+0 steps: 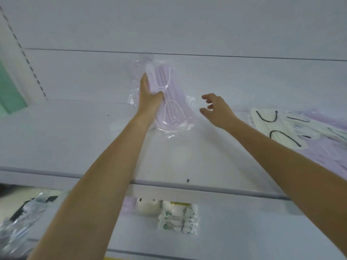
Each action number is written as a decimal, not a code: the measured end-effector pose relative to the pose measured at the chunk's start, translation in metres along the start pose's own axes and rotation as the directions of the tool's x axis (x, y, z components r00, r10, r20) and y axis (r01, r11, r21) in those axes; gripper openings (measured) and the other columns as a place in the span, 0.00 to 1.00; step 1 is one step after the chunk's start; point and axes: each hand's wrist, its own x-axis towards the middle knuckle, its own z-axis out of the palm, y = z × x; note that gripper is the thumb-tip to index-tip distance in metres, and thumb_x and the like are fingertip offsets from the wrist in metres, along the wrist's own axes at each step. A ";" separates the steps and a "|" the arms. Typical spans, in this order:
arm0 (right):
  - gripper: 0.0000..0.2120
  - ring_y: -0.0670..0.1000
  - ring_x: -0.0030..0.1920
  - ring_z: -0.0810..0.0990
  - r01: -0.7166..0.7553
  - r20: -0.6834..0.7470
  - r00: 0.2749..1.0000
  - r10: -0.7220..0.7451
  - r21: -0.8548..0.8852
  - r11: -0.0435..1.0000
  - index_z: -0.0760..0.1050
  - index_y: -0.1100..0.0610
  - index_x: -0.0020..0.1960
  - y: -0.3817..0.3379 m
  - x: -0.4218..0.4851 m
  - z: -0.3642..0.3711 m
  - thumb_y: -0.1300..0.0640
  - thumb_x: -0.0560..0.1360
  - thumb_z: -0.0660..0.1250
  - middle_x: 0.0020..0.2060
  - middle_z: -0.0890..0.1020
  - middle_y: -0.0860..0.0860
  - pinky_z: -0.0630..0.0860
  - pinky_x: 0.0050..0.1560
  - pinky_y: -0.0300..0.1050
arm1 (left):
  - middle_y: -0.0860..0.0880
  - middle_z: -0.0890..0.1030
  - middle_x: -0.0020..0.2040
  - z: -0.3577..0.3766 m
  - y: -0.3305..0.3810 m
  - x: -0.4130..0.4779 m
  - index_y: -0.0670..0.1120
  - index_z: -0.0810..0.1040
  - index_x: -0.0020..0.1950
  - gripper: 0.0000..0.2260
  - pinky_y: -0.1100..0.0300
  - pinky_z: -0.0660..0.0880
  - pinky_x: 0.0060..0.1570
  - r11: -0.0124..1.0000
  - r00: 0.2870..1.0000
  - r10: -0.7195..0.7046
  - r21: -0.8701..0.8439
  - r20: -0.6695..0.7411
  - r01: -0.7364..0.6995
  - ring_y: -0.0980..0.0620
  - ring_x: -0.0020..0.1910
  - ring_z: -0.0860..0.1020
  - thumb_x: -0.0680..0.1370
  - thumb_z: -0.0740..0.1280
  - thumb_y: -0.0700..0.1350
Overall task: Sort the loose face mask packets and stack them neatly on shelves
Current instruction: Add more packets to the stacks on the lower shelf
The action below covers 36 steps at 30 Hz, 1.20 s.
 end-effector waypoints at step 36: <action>0.10 0.59 0.50 0.74 0.017 -0.288 0.958 -0.007 0.033 0.999 0.73 0.62 0.52 -0.069 0.116 0.129 0.55 0.77 0.63 0.57 0.70 0.57 0.66 0.44 0.45 | 0.56 0.57 0.75 -0.076 -0.043 0.012 0.54 0.43 0.78 0.39 0.66 0.60 0.61 0.993 0.956 -0.107 -0.069 -0.275 0.091 0.62 0.65 0.62 0.76 0.61 0.33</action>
